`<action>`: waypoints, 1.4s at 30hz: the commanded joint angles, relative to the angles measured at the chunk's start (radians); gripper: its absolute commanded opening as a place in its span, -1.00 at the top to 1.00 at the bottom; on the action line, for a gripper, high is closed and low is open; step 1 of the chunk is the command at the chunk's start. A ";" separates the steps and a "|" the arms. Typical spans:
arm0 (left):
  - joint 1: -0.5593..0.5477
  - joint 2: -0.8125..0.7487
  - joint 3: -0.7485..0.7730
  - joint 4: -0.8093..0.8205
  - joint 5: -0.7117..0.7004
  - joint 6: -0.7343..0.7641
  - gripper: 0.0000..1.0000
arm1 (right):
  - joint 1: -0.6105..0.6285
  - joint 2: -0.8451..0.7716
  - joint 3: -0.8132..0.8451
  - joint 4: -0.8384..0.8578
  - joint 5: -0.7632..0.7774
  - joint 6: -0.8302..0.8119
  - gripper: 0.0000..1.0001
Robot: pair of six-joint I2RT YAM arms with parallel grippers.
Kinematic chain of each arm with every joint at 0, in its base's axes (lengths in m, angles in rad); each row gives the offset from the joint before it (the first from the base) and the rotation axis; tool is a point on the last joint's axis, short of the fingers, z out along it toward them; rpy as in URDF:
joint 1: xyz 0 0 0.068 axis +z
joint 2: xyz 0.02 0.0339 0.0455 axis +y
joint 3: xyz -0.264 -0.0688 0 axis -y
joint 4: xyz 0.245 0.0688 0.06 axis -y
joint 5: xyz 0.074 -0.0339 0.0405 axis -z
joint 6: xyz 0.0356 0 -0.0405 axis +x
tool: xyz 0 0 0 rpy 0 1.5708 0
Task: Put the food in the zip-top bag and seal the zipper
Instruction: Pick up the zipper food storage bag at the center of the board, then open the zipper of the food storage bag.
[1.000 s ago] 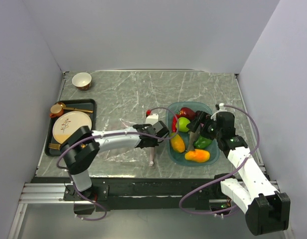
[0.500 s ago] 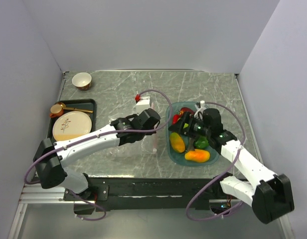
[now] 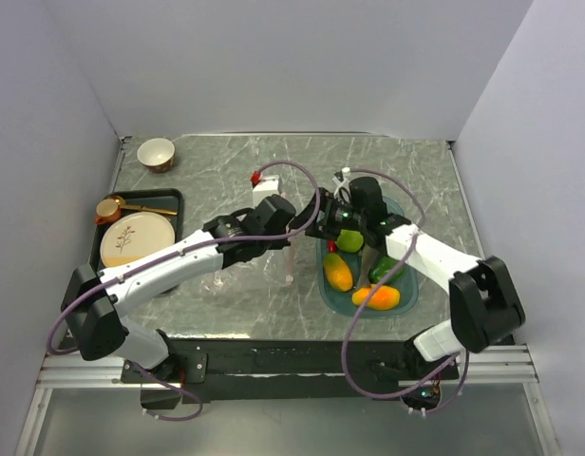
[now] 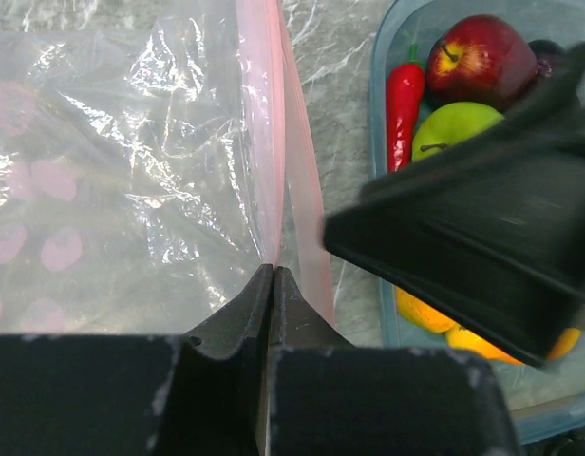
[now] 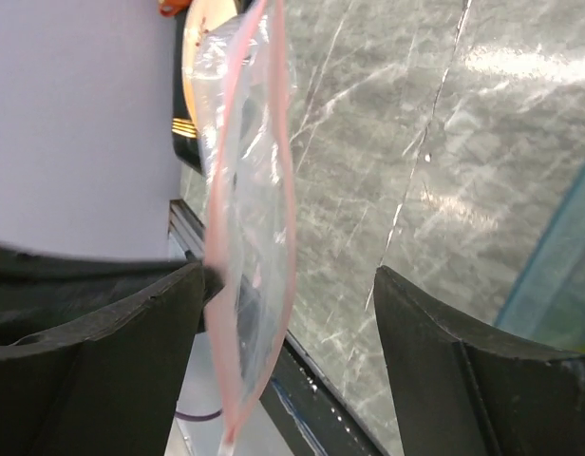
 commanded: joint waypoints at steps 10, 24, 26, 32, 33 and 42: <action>0.046 -0.009 0.079 0.014 0.058 0.037 0.85 | 0.036 0.142 0.108 0.040 -0.018 -0.009 0.69; 0.041 -0.038 0.099 -0.048 0.067 -0.061 -0.49 | 0.113 0.058 0.125 -0.080 0.167 0.018 1.00; 0.022 -0.064 0.085 -0.023 0.089 -0.072 -0.58 | 0.116 0.036 0.108 -0.059 0.158 0.038 1.00; -0.077 -0.094 0.038 -0.011 0.057 -0.119 -0.66 | 0.119 0.018 0.076 0.020 0.134 0.038 1.00; -0.092 -0.094 0.024 -0.025 0.016 -0.130 -0.66 | 0.119 0.022 0.085 0.018 0.119 0.043 1.00; -0.135 -0.086 0.008 -0.124 -0.171 -0.152 -0.56 | 0.145 0.015 0.103 0.037 0.146 0.095 1.00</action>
